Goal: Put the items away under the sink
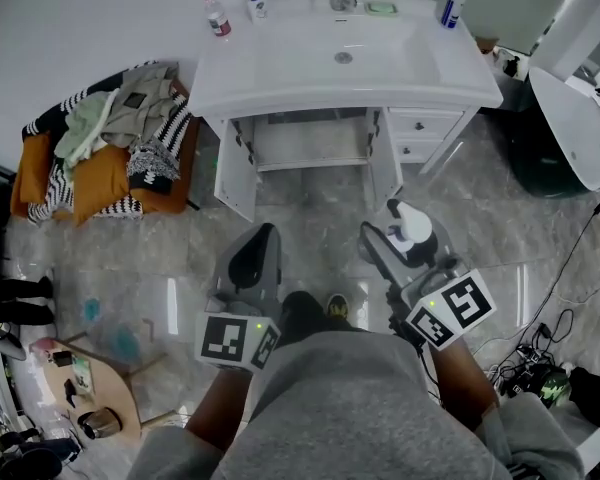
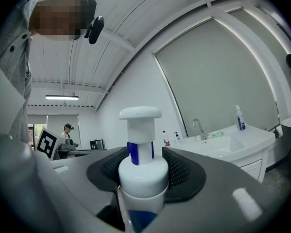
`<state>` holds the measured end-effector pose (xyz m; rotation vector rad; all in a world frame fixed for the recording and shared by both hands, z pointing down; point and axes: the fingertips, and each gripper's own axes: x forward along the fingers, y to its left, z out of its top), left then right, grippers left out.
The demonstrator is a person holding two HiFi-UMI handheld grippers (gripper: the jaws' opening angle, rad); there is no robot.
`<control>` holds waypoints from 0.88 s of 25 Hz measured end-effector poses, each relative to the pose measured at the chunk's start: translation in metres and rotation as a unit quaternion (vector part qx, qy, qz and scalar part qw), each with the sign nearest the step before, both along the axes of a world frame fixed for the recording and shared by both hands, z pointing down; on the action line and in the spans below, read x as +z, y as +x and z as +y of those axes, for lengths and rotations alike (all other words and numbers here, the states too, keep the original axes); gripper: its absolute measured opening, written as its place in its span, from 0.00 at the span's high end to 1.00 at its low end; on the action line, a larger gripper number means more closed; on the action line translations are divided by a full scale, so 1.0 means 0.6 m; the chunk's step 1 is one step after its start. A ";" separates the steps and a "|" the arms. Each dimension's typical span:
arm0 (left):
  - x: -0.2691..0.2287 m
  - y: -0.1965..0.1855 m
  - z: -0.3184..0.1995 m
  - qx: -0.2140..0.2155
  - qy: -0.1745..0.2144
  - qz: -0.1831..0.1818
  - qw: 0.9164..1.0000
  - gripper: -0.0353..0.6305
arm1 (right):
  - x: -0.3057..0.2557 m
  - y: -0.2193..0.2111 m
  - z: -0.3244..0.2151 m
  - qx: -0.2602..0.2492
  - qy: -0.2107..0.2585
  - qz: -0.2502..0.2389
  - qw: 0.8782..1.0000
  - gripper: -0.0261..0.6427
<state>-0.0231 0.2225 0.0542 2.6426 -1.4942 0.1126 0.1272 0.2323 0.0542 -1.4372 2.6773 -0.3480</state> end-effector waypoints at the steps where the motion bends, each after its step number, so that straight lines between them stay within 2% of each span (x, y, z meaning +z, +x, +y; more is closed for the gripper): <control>1: 0.000 0.000 -0.001 0.000 0.000 0.000 1.000 0.93 | 0.000 0.000 -0.001 -0.001 0.000 0.000 1.000 0.64; 15: 0.014 -0.003 -0.019 0.003 -0.013 -0.002 1.000 0.93 | 0.013 -0.008 -0.024 0.001 -0.015 -0.004 1.000 0.64; 22: 0.019 -0.028 -0.064 -0.003 -0.019 0.003 1.000 0.93 | 0.015 -0.033 -0.066 -0.004 -0.020 -0.001 1.000 0.64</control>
